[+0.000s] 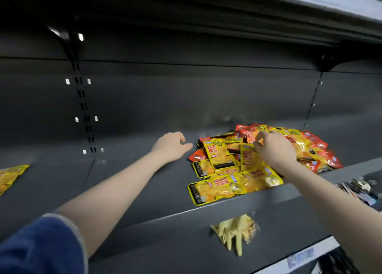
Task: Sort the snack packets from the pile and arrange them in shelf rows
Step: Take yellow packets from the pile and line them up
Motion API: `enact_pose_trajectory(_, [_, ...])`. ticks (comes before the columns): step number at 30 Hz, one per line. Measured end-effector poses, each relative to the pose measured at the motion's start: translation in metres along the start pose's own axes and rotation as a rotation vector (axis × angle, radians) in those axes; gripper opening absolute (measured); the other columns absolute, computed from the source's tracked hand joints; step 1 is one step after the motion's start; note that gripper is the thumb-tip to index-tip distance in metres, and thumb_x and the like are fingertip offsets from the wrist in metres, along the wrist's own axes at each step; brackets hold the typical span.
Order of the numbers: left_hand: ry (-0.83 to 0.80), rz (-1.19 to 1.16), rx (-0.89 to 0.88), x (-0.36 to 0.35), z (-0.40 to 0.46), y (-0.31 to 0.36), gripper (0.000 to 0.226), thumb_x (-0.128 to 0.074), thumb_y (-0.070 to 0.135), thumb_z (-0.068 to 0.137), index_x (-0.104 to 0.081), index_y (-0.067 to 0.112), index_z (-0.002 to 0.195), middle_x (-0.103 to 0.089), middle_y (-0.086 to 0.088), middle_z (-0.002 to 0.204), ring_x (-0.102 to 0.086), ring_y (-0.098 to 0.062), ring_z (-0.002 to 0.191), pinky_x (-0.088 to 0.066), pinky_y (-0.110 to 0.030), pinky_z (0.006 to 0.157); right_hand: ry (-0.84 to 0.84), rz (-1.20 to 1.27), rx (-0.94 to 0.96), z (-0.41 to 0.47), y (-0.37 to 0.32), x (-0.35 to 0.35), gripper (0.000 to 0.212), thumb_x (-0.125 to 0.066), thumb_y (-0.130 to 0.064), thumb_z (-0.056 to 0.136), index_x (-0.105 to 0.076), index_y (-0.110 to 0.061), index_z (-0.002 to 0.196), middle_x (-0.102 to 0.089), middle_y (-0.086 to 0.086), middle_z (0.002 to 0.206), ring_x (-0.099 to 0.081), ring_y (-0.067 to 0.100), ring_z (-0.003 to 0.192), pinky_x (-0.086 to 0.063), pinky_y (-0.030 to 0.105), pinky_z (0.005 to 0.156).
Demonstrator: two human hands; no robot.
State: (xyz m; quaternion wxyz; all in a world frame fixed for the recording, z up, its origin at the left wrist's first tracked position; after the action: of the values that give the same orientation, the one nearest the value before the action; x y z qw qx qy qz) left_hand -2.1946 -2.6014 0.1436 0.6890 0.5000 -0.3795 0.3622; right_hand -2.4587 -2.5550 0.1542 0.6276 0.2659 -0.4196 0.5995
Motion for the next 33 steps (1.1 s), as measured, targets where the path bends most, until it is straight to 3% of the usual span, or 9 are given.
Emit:
enact_pose_trajectory(4, [-0.007, 0.031, 0.076, -0.035, 0.013, 0.048, 0.036, -0.051, 0.044, 0.092, -0.062, 0.014, 0.11, -0.064, -0.004, 0.117, -0.056, -0.024, 0.112, -0.043, -0.03, 0.083, -0.048, 0.026, 0.037, 0.016, 0.051, -0.009, 0.03, -0.051, -0.029, 0.094, -0.061, -0.01, 0.114, -0.058, 0.016, 0.11, -0.052, 0.034, 0.109, -0.044, 0.038, 0.083])
enact_pose_trajectory(10, [-0.016, 0.115, 0.222, -0.067, 0.024, 0.083, 0.052, -0.049, 0.059, 0.089, -0.057, 0.01, 0.105, -0.061, -0.008, 0.116, -0.057, -0.028, 0.108, -0.043, -0.032, 0.075, -0.095, 0.04, 0.096, 0.022, 0.089, -0.021, 0.03, -0.048, -0.033, 0.095, -0.062, -0.009, 0.108, -0.06, 0.016, 0.105, -0.053, 0.034, 0.103, -0.043, 0.037, 0.08])
enact_pose_trajectory(17, [0.031, -0.01, 0.385, -0.084, 0.035, 0.083, 0.08, -0.073, 0.056, 0.071, -0.042, 0.007, 0.127, -0.052, -0.01, 0.13, -0.05, -0.03, 0.121, -0.046, -0.038, 0.093, -0.12, 0.052, 0.179, 0.027, 0.085, -0.032, 0.042, -0.047, -0.048, 0.092, -0.064, -0.013, 0.107, -0.062, 0.01, 0.104, -0.053, 0.028, 0.104, -0.043, 0.034, 0.082])
enact_pose_trajectory(23, [0.085, -0.166, 0.395, -0.08, 0.038, 0.075, 0.068, -0.082, 0.042, 0.067, -0.051, 0.008, 0.116, -0.059, -0.007, 0.118, -0.056, -0.027, 0.111, -0.046, -0.034, 0.085, -0.254, -0.002, 0.185, 0.026, 0.072, -0.037, 0.071, -0.045, -0.074, 0.078, -0.06, -0.018, 0.118, -0.057, 0.009, 0.119, -0.047, 0.027, 0.116, -0.039, 0.037, 0.095])
enact_pose_trajectory(28, [0.118, -0.211, 0.4, -0.073, 0.034, 0.063, 0.066, -0.084, 0.036, 0.066, -0.047, 0.009, 0.114, -0.061, -0.008, 0.113, -0.059, -0.027, 0.106, -0.048, -0.037, 0.087, -0.275, 0.042, 0.187, 0.025, 0.057, -0.031, 0.081, -0.049, -0.08, 0.069, -0.059, -0.017, 0.119, -0.052, 0.007, 0.119, -0.044, 0.026, 0.115, -0.038, 0.037, 0.096])
enact_pose_trajectory(33, [0.168, -0.22, 0.385, -0.065, 0.027, 0.056, 0.068, -0.082, 0.033, 0.071, -0.042, 0.006, 0.12, -0.058, -0.01, 0.117, -0.056, -0.029, 0.11, -0.044, -0.036, 0.085, -0.44, 0.01, 0.197, 0.022, 0.04, -0.037, 0.099, -0.056, -0.082, 0.059, -0.044, -0.019, 0.135, -0.043, 0.009, 0.135, -0.035, 0.03, 0.128, -0.032, 0.043, 0.104])
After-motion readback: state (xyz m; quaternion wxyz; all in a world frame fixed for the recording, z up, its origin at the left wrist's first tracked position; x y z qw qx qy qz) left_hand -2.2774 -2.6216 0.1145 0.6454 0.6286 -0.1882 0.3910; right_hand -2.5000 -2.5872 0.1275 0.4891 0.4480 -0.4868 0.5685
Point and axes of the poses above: each hand's wrist, its own z-axis towards the middle knuckle, its own x-axis out of the back of the hand, y = z × x, the point moved 4 cm from there along z, towards the middle knuckle
